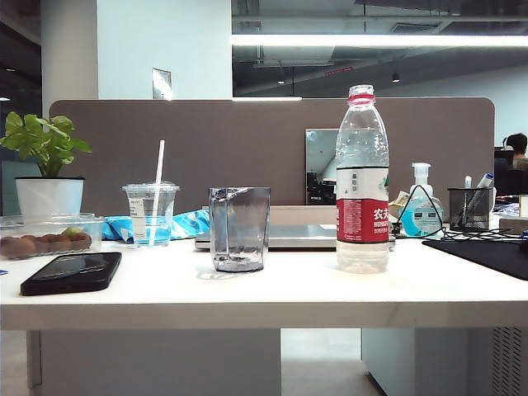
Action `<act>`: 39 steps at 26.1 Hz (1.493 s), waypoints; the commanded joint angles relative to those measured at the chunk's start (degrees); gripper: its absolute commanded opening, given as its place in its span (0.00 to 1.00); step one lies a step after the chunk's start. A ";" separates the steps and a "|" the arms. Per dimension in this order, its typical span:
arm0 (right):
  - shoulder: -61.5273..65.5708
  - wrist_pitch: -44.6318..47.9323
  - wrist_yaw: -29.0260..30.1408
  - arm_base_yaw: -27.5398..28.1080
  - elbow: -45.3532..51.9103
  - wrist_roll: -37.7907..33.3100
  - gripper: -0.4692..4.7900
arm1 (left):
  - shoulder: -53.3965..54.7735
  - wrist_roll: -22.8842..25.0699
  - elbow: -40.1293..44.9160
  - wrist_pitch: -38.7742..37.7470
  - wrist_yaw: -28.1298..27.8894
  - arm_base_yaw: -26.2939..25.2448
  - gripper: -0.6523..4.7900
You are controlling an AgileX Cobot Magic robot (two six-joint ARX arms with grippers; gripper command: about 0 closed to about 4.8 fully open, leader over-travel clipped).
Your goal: Pick up the mineral water bottle on the table and pour water into the mug until it's half full.
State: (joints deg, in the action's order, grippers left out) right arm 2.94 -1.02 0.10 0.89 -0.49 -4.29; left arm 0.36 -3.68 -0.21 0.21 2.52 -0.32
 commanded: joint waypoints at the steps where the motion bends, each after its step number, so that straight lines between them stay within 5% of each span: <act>1: 0.09 0.83 0.07 -0.04 0.44 -0.20 0.09 | 0.04 0.22 -0.31 0.57 0.11 0.02 0.11; 10: 0.07 1.25 0.48 -0.07 0.11 -0.90 0.09 | 0.04 -1.01 -0.50 0.90 1.70 0.07 0.11; 12: 0.07 0.17 2.16 -0.09 -3.17 -5.49 0.09 | 0.04 -5.49 -2.12 2.60 3.30 0.07 0.11; 19: 0.20 -10.05 4.39 -0.09 -16.83 -4.70 0.09 | 0.57 -5.70 -12.07 0.57 8.00 0.04 0.11; 23: 5.16 -10.69 12.24 -0.11 -25.35 0.81 0.10 | 11.41 0.44 -22.12 -4.37 22.29 0.07 0.11; 27: 14.51 -7.65 15.47 -0.15 -29.94 1.60 0.37 | 24.63 1.81 -27.78 -4.09 30.18 0.24 0.11; 30: 25.53 3.52 18.05 -0.63 -30.23 1.53 0.55 | 35.85 1.88 -29.77 -3.23 32.20 5.73 0.11; 36: 47.74 16.52 16.33 -8.37 -30.10 1.99 0.61 | 42.21 5.66 -29.77 -1.77 23.93 20.24 0.11; 39: 56.94 23.91 13.88 -12.46 -30.10 3.04 0.69 | 42.14 5.86 -29.77 -1.36 20.98 22.34 0.11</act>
State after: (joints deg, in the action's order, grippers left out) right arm 57.41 16.95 16.05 -10.26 -30.44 -1.98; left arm 42.78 1.76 -29.76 -2.39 25.39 21.91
